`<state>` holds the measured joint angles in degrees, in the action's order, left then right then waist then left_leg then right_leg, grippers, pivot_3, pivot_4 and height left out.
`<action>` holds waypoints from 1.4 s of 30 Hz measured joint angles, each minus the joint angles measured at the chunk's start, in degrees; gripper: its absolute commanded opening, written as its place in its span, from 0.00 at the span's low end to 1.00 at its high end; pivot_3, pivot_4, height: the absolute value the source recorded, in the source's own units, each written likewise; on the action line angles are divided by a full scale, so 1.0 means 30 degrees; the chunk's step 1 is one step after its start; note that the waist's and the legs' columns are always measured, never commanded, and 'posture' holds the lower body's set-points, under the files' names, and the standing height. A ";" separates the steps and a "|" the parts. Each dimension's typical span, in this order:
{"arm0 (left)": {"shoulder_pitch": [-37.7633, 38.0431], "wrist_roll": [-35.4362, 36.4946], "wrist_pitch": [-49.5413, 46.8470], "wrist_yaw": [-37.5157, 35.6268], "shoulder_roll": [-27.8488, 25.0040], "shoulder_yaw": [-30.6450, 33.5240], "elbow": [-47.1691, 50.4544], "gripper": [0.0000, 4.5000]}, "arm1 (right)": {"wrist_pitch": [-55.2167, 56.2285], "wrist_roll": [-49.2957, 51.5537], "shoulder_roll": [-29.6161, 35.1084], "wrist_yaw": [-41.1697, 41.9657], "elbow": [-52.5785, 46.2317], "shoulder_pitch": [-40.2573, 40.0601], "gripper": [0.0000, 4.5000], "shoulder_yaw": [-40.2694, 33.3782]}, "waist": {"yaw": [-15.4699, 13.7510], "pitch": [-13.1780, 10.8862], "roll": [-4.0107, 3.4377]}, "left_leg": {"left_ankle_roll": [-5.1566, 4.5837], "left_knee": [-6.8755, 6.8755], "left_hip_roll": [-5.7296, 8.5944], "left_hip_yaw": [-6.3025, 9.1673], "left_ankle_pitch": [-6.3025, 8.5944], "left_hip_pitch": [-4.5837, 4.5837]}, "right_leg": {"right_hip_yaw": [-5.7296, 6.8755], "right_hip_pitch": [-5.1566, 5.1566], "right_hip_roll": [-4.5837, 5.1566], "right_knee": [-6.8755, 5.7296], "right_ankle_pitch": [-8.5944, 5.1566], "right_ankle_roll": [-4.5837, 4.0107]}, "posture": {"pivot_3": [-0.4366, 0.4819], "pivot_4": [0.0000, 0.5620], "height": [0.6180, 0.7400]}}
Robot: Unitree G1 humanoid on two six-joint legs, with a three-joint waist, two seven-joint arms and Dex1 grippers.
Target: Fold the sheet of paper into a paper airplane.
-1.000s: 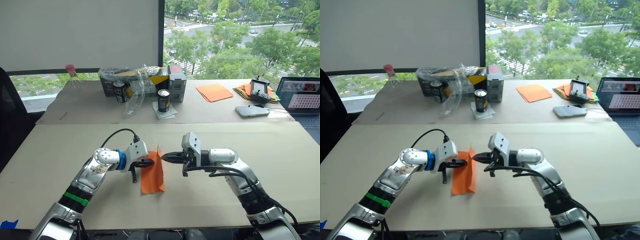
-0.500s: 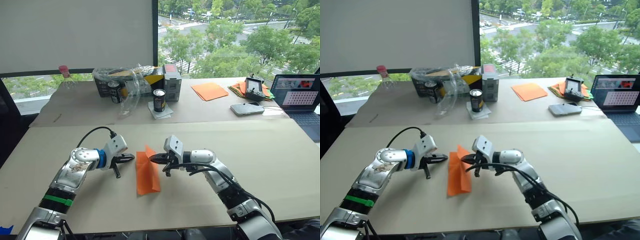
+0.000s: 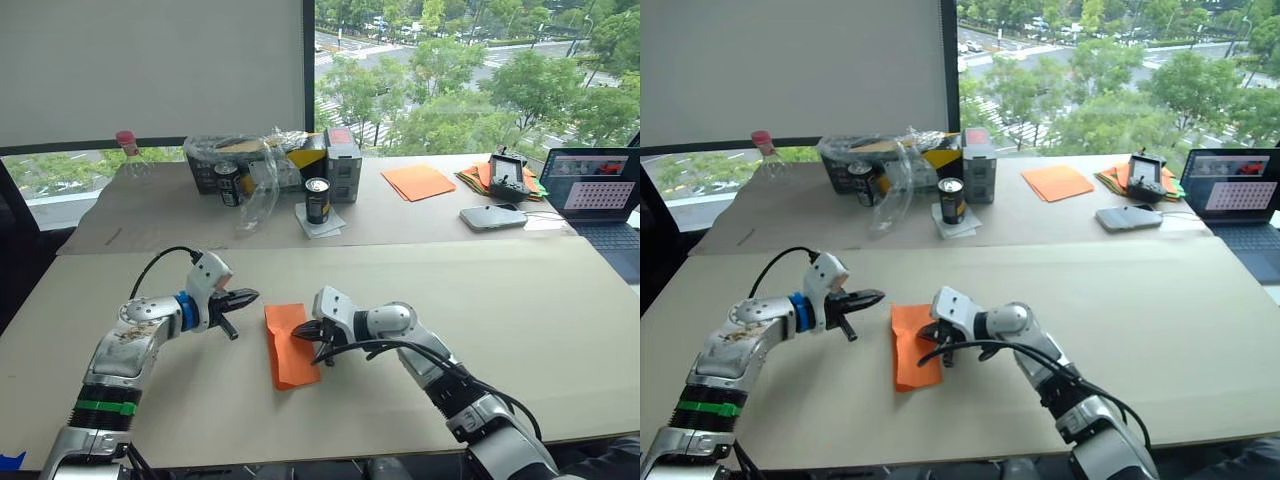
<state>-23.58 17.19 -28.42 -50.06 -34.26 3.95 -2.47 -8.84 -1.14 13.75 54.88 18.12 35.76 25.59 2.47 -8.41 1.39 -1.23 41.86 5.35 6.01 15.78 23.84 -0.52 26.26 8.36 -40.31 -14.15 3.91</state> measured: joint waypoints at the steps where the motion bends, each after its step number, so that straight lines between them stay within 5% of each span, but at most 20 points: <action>1: -0.0038 0.0383 0.0000 -0.0043 0.0180 0.0178 0.0290 0.00 | -0.0091 -0.0107 -0.0010 -0.0033 0.0021 0.0035 0.00 0.0058 | -0.0007 0.0000 0.0001 | 0.0001 0.0001 0.0000 0.0002 0.0000 0.0000 | 0.0000 -0.0002 0.0001 0.0002 0.0000 0.0000 | 0.48 0.27 0.43; 7: 0.0555 0.1162 -0.0095 -0.1205 0.0144 -0.1074 0.2480 0.00 | -0.0791 -0.0284 -0.0287 -0.0409 -0.0066 0.0153 0.00 0.0214 | 0.0067 0.0027 -0.0041 | 0.0007 -0.0009 -0.0003 -0.0006 0.0005 -0.0026 | -0.0017 -0.0017 -0.0004 -0.0001 0.0000 -0.0002 | 0.48 0.27 0.43; 18: 0.2133 -0.1341 0.0947 -0.1709 -0.0927 -0.4314 0.1808 0.00 | -0.1986 -0.0217 -0.0160 -0.1161 -0.1184 -0.0307 0.00 -0.0294 | -0.0128 0.0033 -0.0053 | 0.0007 -0.0005 0.0004 0.0001 0.0003 -0.0027 | -0.0010 -0.0019 -0.0004 0.0005 -0.0002 -0.0006 | 0.48 0.27 0.43; 28: 0.2059 -0.1987 0.1631 -0.1459 -0.0906 -0.4513 0.1666 0.00 | -0.1627 -0.0270 0.0325 -0.2226 -0.0887 -0.0259 0.00 -0.0724 | -0.0205 0.0033 -0.0053 | 0.0006 -0.0004 0.0005 0.0002 0.0002 -0.0030 | -0.0008 -0.0024 -0.0002 0.0007 -0.0002 -0.0006 | 0.48 0.27 0.43; 42: 0.2336 -0.2057 0.1889 -0.1298 -0.0889 -0.4416 0.1845 0.00 | 0.1114 -0.0713 -0.0992 -0.3814 0.4401 0.2182 0.00 -0.1388 | -0.0122 0.0034 -0.0054 | 0.0009 -0.0006 0.0006 0.0003 0.0000 -0.0029 | -0.0009 -0.0020 -0.0004 -0.0001 -0.0003 -0.0009 | 0.48 0.27 0.43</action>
<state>-16.57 11.02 -22.75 -53.95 -36.93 -9.30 3.07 -5.50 -3.28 10.78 43.43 31.32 42.31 21.43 2.11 -8.31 1.23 -1.20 41.84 5.36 6.02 15.78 23.76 -0.55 26.20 8.35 -40.31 -14.16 3.89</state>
